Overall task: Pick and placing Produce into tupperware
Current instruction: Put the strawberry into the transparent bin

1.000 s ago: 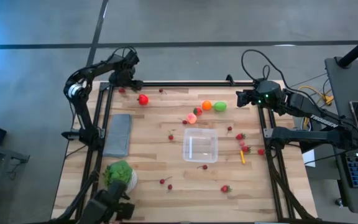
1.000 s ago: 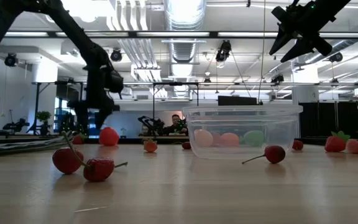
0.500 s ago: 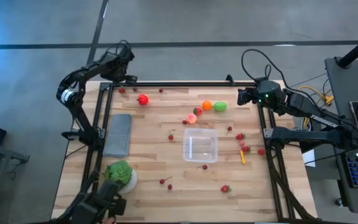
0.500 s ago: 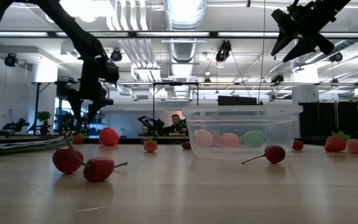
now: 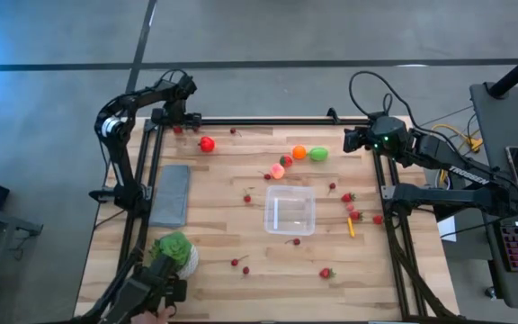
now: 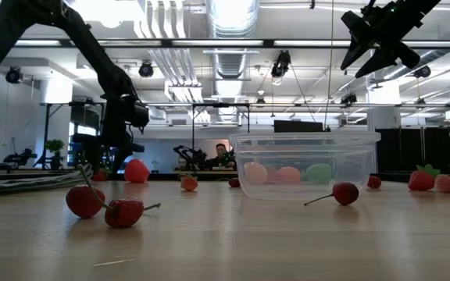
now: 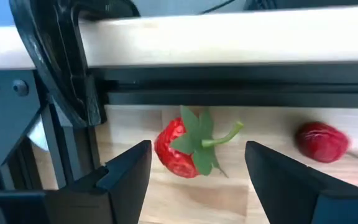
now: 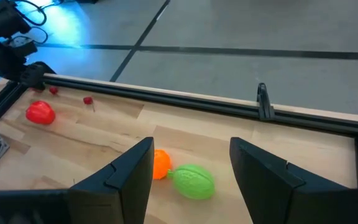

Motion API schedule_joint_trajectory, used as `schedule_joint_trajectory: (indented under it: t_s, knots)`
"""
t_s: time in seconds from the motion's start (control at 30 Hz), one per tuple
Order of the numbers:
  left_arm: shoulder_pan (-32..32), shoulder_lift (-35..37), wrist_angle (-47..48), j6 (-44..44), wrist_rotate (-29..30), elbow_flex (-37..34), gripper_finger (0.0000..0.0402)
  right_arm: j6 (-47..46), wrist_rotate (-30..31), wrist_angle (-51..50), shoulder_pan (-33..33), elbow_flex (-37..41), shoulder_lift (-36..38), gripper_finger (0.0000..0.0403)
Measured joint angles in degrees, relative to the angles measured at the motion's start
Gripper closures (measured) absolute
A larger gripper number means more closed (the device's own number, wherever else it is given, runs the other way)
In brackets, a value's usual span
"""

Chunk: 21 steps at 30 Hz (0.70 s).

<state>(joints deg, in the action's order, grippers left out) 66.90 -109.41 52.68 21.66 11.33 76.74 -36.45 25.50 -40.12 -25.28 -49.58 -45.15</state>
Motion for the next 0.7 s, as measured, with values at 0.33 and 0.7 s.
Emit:
schedule_joint_trajectory:
  t_s: [0.33, 0.7]
  knots:
    - [0.0, 0.0, -1.5, -4.3, 1.2, -0.7, 0.0159, 0.0, -0.2, 0.0, 0.0, 0.0, 0.0, 0.0199]
    - [0.0, 0.0, -2.5, -4.4, 2.8, -1.4, 0.027, 0.5, 0.0, 0.0, 0.0, 0.0, 0.0, 0.0199]
